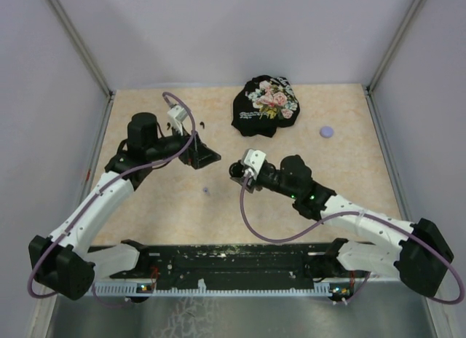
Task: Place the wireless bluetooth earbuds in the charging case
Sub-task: Pick up the charging case at the center of the board.
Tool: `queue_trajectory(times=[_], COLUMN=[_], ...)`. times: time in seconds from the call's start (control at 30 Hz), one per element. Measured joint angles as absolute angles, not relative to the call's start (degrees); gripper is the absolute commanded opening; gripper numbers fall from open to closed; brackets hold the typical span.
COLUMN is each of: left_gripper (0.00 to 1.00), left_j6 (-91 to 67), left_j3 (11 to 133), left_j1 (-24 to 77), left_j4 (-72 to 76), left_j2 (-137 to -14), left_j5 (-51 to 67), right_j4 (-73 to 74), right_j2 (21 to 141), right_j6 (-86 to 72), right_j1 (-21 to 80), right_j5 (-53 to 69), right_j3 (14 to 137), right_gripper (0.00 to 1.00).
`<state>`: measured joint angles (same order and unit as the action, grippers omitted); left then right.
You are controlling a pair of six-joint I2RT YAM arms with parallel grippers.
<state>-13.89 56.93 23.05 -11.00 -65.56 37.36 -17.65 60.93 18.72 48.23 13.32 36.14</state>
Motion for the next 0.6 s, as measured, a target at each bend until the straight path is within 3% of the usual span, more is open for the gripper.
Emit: queue_trajectory(times=[0.17, 0.6], left_gripper=[0.96, 0.59], left_j6=[-14.15, -18.55], left_j3=[56.97, 56.97], left_j1=[23.79, 25.63], left_j4=[-10.85, -8.23], left_j2=[-65.69, -70.17], left_j5=[39.68, 44.23], right_j4=[-18.7, -23.59], right_j2=[62.26, 64.9], right_j6=[20.45, 25.56], right_j1=[49.06, 51.64], right_j5=[13.72, 12.53], right_j3=[36.93, 37.65], right_gripper=[0.32, 0.32])
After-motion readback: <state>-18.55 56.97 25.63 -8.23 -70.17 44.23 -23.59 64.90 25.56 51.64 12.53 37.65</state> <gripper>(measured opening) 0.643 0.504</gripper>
